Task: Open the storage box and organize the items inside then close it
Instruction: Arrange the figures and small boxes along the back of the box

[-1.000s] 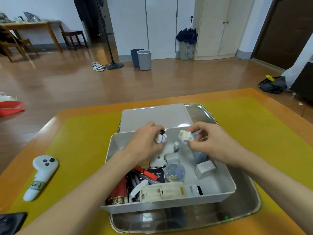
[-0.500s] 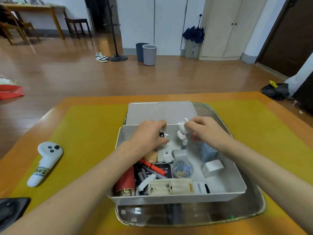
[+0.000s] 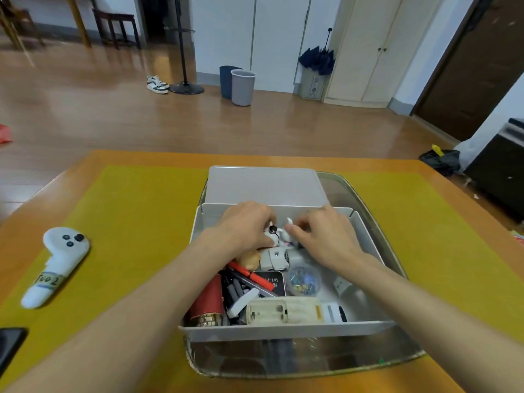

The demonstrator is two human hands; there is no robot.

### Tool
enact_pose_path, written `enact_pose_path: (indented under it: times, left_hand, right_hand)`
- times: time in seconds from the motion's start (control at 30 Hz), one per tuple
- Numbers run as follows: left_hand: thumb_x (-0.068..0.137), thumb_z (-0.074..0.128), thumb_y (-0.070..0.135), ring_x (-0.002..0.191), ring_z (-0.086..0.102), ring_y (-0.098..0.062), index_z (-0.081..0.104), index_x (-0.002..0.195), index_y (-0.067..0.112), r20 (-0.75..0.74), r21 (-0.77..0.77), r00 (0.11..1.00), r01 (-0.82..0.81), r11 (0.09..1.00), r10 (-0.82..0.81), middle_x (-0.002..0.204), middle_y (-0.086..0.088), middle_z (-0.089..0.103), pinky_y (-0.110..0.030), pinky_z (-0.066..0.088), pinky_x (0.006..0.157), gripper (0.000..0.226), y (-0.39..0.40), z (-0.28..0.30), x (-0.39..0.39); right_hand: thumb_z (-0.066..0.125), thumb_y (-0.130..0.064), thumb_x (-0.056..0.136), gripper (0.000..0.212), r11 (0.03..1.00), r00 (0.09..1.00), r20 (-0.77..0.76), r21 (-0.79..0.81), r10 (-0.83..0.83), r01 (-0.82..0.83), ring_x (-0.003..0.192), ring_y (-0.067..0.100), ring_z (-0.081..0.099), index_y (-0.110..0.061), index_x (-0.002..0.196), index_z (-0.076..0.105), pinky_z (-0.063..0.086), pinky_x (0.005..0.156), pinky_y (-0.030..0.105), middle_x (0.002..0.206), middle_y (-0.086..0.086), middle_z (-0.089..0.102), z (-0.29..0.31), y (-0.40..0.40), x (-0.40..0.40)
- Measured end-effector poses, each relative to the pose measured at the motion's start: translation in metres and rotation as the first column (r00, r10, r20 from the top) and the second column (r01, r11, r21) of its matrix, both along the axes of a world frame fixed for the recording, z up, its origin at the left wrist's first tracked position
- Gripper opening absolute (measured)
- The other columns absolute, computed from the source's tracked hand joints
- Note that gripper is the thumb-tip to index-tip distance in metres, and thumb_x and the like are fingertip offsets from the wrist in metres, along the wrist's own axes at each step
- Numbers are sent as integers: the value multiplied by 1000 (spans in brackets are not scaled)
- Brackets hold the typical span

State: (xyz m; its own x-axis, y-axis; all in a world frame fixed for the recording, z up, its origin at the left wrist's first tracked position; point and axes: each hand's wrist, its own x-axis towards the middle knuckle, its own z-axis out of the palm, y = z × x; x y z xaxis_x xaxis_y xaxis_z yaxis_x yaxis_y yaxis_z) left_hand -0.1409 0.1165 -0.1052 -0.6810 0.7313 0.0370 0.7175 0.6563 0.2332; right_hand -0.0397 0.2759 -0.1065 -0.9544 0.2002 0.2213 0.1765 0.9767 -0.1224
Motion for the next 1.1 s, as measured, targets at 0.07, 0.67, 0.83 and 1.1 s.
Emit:
enact_pose_path:
  times: [0.07,0.67,0.83,1.1]
  left_hand:
    - [76,76,44,93,62,-25,62,94,34,-3,2,1000,-10,1000,10,90,6,63,-30,36,65,25,0,0,0]
    - [91,53,42,103,60,-27,65,105,23,-291,22,955,69,997,-60,107,1,67,-33,37,65,26,17,13,18]
    - [93,54,49,102,61,-29,65,101,22,-289,-12,956,47,999,-48,104,-2,68,-33,35,65,31,28,5,29]
    - [92,59,28,102,63,-27,66,116,31,-47,140,999,14,990,-7,108,2,70,-34,47,73,25,29,-4,29]
  right_hand:
    - [42,-60,95,50,998,1000,21,70,5,-6,89,22,54,-22,74,69,42,71,38,77,-3,69,2,0,2]
    - [58,-45,93,25,956,950,186,108,252,-274,104,20,54,-29,110,67,49,83,43,104,-8,69,23,37,13]
    - [60,-33,94,15,954,958,109,119,264,-276,98,22,58,-27,103,71,47,84,40,95,-4,72,17,40,24]
    - [66,-46,92,23,946,945,122,76,304,-314,98,16,51,-28,104,75,47,85,36,101,-10,69,19,55,65]
